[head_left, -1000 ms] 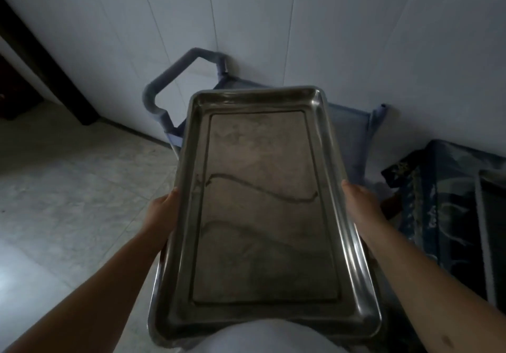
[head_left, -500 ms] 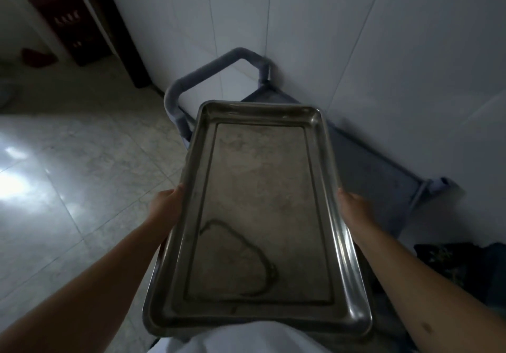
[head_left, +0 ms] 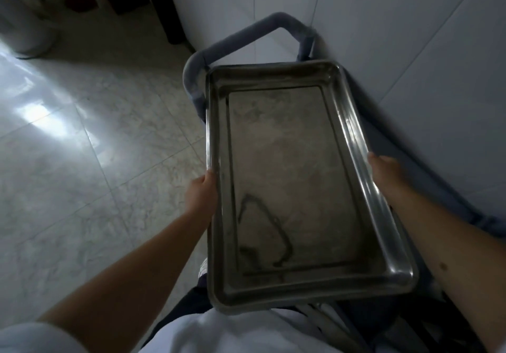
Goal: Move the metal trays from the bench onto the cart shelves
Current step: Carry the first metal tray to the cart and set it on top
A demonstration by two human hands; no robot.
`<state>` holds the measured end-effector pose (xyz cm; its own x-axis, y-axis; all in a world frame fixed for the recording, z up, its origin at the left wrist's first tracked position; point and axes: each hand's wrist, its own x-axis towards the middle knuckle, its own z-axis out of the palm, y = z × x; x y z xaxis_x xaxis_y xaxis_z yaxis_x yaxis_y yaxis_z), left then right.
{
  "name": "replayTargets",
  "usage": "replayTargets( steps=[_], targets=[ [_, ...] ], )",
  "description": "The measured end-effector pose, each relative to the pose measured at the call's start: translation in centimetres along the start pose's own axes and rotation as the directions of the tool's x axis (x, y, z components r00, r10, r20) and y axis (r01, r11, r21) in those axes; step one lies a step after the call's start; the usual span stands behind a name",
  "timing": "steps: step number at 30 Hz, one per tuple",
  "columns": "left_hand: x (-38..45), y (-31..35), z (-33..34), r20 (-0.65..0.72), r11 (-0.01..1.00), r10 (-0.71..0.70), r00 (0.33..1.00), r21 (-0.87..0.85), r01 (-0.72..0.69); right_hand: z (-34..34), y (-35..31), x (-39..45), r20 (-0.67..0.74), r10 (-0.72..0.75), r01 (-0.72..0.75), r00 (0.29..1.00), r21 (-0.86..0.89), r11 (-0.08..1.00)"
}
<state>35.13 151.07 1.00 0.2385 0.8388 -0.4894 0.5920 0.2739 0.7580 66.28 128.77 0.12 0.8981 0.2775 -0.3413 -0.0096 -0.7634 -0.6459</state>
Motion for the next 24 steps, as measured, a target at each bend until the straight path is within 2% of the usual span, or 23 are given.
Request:
replayTargets(
  steps=[3, 7, 9, 12, 15, 17, 19, 21, 22, 24],
  targets=[
    [-0.4, -0.1, 0.9, 0.016, 0.994, -0.039, 0.999, -0.101, 0.041, -0.1, -0.3, 1.9, -0.001, -0.006, 0.006, 1.000, -0.007, 1.000],
    [-1.5, 0.6, 2.5, -0.004, 0.984, -0.048, 0.999, -0.170, 0.047, 0.2, -0.8, 3.8, 0.017, -0.002, 0.004, 1.000, -0.122, 0.992],
    [-1.9, 0.7, 3.0, 0.009, 0.980, -0.061, 0.998, -0.191, 0.061, 0.5, -1.1, 4.1, -0.022, 0.007, -0.010, 1.000, -0.165, 0.986],
    [-1.8, 0.2, 3.1, 0.037, 0.974, -0.087, 0.996, -0.205, 0.092, 0.6, -1.4, 2.4, -0.164, 0.013, -0.050, 0.986, -0.226, 0.973],
    [-0.9, -0.5, 2.4, 0.156, 0.972, -0.070, 0.985, -0.211, 0.102, 0.6, -0.3, -2.7, -0.393, -0.017, -0.057, 0.919, -0.175, 0.983],
    [-0.2, -0.8, 1.9, 0.258, 0.969, -0.065, 0.964, -0.213, 0.123, 0.9, 1.0, -7.7, -0.454, 0.009, -0.075, 0.891, -0.126, 0.989],
    [0.4, -0.9, 1.3, 0.371, 0.959, -0.082, 0.925, -0.223, 0.174, 1.8, 2.5, -13.8, -0.532, 0.100, -0.136, 0.841, -0.029, 0.990],
    [1.1, -1.0, 0.7, 0.439, 0.958, -0.093, 0.894, -0.205, 0.200, 3.8, 3.7, -20.0, -0.625, 0.243, -0.212, 0.742, 0.126, 0.969],
    [1.4, -1.1, 0.5, 0.470, 0.963, -0.083, 0.879, -0.187, 0.192, 5.3, 4.1, -22.9, -0.628, 0.364, -0.264, 0.687, 0.251, 0.931],
    [2.1, -1.3, 0.1, 0.536, 0.969, -0.064, 0.842, -0.170, 0.182, 8.8, 4.0, -27.5, -0.498, 0.611, -0.356, 0.615, 0.517, 0.779]
  ],
)
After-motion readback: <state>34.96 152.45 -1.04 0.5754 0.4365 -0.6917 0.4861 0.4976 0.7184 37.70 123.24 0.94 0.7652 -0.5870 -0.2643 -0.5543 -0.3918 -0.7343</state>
